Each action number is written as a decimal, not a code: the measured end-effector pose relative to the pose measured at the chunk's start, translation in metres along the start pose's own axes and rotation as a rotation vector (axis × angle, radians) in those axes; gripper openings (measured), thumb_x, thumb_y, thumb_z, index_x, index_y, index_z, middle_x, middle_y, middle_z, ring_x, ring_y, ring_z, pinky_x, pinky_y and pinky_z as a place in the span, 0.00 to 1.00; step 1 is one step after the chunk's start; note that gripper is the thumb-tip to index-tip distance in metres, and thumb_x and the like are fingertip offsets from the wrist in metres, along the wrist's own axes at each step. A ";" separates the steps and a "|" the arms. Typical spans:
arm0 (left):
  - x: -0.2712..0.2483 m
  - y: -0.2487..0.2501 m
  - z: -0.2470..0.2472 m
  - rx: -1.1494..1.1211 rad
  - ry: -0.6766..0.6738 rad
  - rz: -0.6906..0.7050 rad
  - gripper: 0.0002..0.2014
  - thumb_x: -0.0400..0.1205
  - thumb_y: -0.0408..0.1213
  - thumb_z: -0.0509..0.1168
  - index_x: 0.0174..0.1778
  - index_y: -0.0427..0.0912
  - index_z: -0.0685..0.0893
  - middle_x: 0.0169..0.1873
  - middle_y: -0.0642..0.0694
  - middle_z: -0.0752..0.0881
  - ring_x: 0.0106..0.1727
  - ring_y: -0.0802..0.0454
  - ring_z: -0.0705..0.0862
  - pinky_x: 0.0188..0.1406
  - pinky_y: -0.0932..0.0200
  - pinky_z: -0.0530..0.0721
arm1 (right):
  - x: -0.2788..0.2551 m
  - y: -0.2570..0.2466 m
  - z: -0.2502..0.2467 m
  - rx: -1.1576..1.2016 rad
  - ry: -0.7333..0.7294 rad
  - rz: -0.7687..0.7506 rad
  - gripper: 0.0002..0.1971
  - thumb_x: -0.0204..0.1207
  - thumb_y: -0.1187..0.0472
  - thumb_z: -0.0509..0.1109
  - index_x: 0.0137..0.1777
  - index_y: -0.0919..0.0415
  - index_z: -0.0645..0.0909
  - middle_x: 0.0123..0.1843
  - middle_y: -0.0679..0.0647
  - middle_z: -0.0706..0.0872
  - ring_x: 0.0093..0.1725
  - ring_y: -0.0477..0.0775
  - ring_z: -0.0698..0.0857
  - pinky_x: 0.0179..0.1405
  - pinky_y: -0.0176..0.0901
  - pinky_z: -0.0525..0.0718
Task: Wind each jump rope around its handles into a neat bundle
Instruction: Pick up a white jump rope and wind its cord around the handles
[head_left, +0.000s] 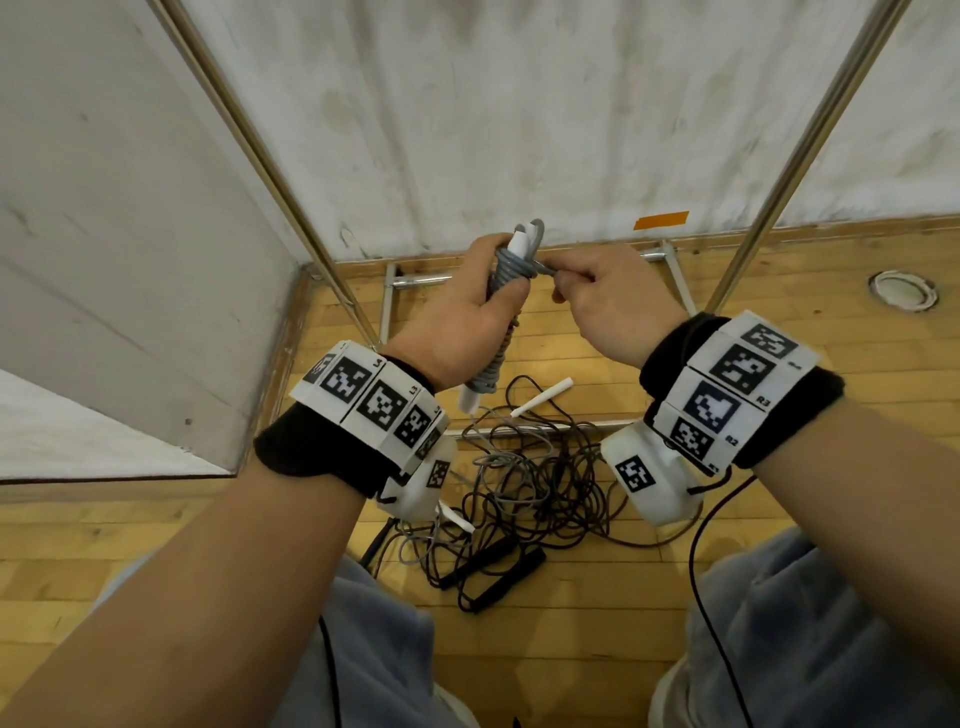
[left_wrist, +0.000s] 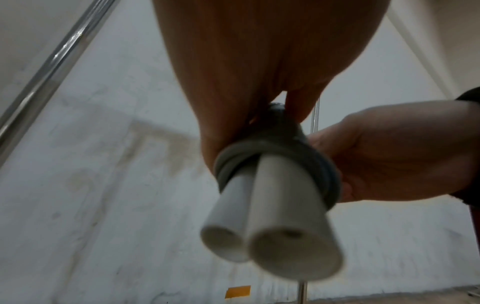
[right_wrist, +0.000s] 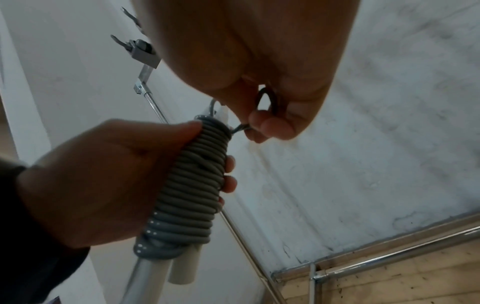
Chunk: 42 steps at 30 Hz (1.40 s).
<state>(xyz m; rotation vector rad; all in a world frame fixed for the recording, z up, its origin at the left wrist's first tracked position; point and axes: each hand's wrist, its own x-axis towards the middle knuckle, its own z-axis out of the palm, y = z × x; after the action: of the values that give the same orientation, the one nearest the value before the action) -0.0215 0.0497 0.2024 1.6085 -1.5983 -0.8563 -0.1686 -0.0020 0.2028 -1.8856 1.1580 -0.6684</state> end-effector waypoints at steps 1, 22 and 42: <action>0.000 0.000 -0.002 -0.029 -0.001 0.012 0.16 0.85 0.38 0.59 0.69 0.48 0.69 0.43 0.42 0.81 0.41 0.52 0.83 0.49 0.51 0.84 | 0.000 0.001 -0.002 0.007 0.004 -0.003 0.17 0.84 0.68 0.55 0.65 0.60 0.81 0.34 0.49 0.78 0.21 0.41 0.71 0.17 0.24 0.65; -0.017 0.026 -0.003 -0.370 0.164 0.036 0.05 0.84 0.38 0.59 0.49 0.46 0.68 0.29 0.47 0.76 0.23 0.53 0.77 0.25 0.52 0.80 | -0.019 -0.021 0.008 0.000 -0.021 -0.115 0.08 0.83 0.64 0.58 0.58 0.57 0.75 0.31 0.49 0.82 0.25 0.45 0.77 0.27 0.35 0.73; -0.010 0.032 -0.002 -0.603 0.195 -0.194 0.04 0.85 0.35 0.52 0.50 0.43 0.72 0.36 0.41 0.77 0.23 0.49 0.80 0.24 0.57 0.78 | -0.012 -0.022 0.005 -0.349 0.187 -0.265 0.09 0.81 0.58 0.63 0.53 0.63 0.81 0.41 0.59 0.88 0.41 0.60 0.85 0.46 0.56 0.83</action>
<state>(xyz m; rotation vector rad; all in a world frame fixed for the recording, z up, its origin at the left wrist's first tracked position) -0.0374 0.0605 0.2304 1.3626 -0.9328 -1.1148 -0.1600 0.0164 0.2186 -2.3406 1.2124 -0.8452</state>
